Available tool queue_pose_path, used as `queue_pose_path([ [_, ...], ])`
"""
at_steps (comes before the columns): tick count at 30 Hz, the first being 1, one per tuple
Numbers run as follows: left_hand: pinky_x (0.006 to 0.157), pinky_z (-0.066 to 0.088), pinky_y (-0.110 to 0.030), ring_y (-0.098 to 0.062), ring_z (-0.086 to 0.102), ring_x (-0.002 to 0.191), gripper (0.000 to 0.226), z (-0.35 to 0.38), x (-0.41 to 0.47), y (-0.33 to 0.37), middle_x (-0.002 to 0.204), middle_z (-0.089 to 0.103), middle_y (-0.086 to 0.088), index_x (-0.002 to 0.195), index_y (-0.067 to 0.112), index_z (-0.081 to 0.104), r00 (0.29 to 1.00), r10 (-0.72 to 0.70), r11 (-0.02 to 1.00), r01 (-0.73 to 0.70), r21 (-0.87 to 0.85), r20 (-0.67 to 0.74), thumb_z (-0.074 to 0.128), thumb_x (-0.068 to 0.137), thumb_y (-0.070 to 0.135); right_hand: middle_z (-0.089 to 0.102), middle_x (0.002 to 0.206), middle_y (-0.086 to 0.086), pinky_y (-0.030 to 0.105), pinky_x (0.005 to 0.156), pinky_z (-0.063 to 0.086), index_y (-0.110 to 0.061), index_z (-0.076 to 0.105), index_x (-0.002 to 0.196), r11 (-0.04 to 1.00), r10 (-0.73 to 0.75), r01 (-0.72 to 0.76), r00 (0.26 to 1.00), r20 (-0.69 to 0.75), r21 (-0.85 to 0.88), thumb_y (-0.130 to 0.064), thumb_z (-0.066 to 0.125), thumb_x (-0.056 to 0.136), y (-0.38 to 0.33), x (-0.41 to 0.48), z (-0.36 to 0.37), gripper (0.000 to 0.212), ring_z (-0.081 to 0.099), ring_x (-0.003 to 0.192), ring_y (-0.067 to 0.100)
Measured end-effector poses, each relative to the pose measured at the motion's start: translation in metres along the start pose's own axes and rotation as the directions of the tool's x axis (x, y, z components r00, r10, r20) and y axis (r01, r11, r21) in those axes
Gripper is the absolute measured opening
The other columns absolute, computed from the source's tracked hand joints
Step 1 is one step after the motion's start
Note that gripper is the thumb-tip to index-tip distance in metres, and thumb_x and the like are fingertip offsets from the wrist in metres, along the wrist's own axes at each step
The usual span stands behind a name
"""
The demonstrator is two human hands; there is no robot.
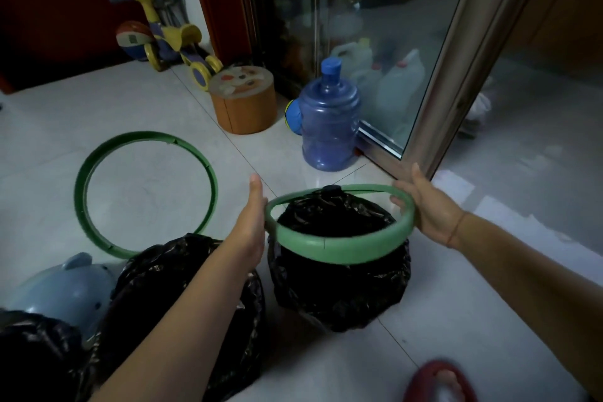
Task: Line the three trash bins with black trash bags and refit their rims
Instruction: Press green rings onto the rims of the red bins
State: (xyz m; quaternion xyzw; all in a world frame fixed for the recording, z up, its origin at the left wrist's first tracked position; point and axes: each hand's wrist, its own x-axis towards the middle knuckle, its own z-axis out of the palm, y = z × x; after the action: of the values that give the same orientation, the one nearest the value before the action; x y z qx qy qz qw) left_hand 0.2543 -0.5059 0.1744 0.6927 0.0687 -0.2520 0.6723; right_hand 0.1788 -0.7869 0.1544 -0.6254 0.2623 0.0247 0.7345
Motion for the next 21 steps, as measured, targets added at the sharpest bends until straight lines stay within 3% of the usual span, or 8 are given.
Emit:
queue_pose_path([
  [2,0.081,0.046,-0.025,-0.014,0.059,0.093,0.073,0.006,-0.019,-0.01,0.114,0.063,-0.003,0.12,0.019,0.055,0.999,-0.026,0.986,0.033,0.166,-0.045,0.021,0.087,0.074,0.051,0.128,-0.007,0.023,0.102,0.029,-0.009,0.038,0.142,0.997,-0.009,0.008,1.0,-0.022,-0.077,-0.056,0.029,0.094,0.019,-0.015,0.007,0.068,0.045,0.12,0.013],
  [3,0.09,0.045,-0.031,-0.018,0.059,0.104,0.09,0.009,-0.024,-0.016,0.123,0.061,-0.005,0.125,0.017,0.055,0.998,-0.034,0.968,0.046,0.245,-0.054,0.02,0.077,0.085,0.056,0.124,-0.006,0.024,0.104,0.029,-0.013,0.042,0.14,0.993,-0.006,0.004,1.0,-0.021,-0.119,-0.058,0.032,0.093,0.027,-0.022,0.01,0.066,0.046,0.118,0.012],
  [5,0.113,0.029,-0.041,-0.025,0.04,0.135,0.113,0.012,-0.025,-0.03,0.15,0.039,-0.008,0.145,0.018,0.037,0.998,0.014,0.929,0.007,0.369,-0.053,0.019,0.064,0.094,0.046,0.142,-0.004,0.027,0.111,0.025,-0.02,0.036,0.145,0.978,-0.022,0.02,1.0,-0.006,-0.209,-0.062,0.037,0.089,0.043,-0.03,0.011,0.07,0.04,0.128,0.008],
  [7,0.117,0.019,-0.041,-0.027,0.025,0.143,0.105,0.014,-0.024,-0.045,0.157,0.024,-0.011,0.15,0.012,0.025,0.995,0.075,0.866,-0.029,0.499,-0.072,0.02,0.075,0.086,0.03,0.153,-0.004,0.028,0.114,0.022,-0.024,0.021,0.151,0.96,-0.069,0.065,0.998,-0.007,-0.271,-0.054,0.045,0.09,0.055,-0.036,0.014,0.072,0.032,0.135,0.009],
  [9,0.118,0.014,-0.042,-0.026,0.015,0.146,0.098,0.017,-0.027,-0.054,0.16,0.012,-0.011,0.152,0.01,0.014,0.994,0.09,0.81,-0.039,0.586,-0.059,0.024,0.082,0.078,0.031,0.152,-0.001,0.03,0.113,0.027,-0.026,0.016,0.151,0.947,-0.104,0.091,0.994,-0.026,-0.309,-0.046,0.054,0.089,0.064,-0.041,0.018,0.076,0.034,0.137,0.016],
  [13,0.119,0.004,-0.036,-0.023,0.0,0.148,0.087,0.022,-0.026,-0.069,0.161,-0.003,-0.01,0.152,0.008,0.0,0.99,0.128,0.763,-0.063,0.644,-0.055,0.034,0.092,0.06,0.025,0.156,0.0,0.038,0.116,0.026,-0.026,0.012,0.152,0.917,-0.142,0.121,0.99,-0.027,-0.379,-0.042,0.06,0.086,0.072,-0.046,0.02,0.083,0.029,0.14,0.018],
  [18,0.118,0.001,-0.034,-0.023,-0.004,0.148,0.088,0.026,-0.023,-0.084,0.161,-0.005,-0.012,0.151,0.007,-0.003,0.974,0.214,0.704,-0.102,0.702,-0.073,0.037,0.092,0.058,0.023,0.156,0.0,0.039,0.118,0.023,-0.027,0.011,0.151,0.898,-0.179,0.147,0.983,-0.037,-0.415,-0.043,0.055,0.089,0.078,-0.042,0.02,0.077,0.026,0.142,0.017],
  [21,0.117,-0.001,-0.034,-0.021,-0.007,0.148,0.087,0.024,-0.023,-0.08,0.161,-0.007,-0.01,0.152,0.008,-0.004,0.979,0.19,0.702,-0.085,0.707,-0.071,0.035,0.093,0.059,0.019,0.158,-0.002,0.042,0.118,0.021,-0.031,0.008,0.151,0.889,-0.144,0.125,0.99,-0.01,-0.441,-0.056,0.051,0.085,0.075,-0.04,0.017,0.083,0.022,0.144,0.018],
])
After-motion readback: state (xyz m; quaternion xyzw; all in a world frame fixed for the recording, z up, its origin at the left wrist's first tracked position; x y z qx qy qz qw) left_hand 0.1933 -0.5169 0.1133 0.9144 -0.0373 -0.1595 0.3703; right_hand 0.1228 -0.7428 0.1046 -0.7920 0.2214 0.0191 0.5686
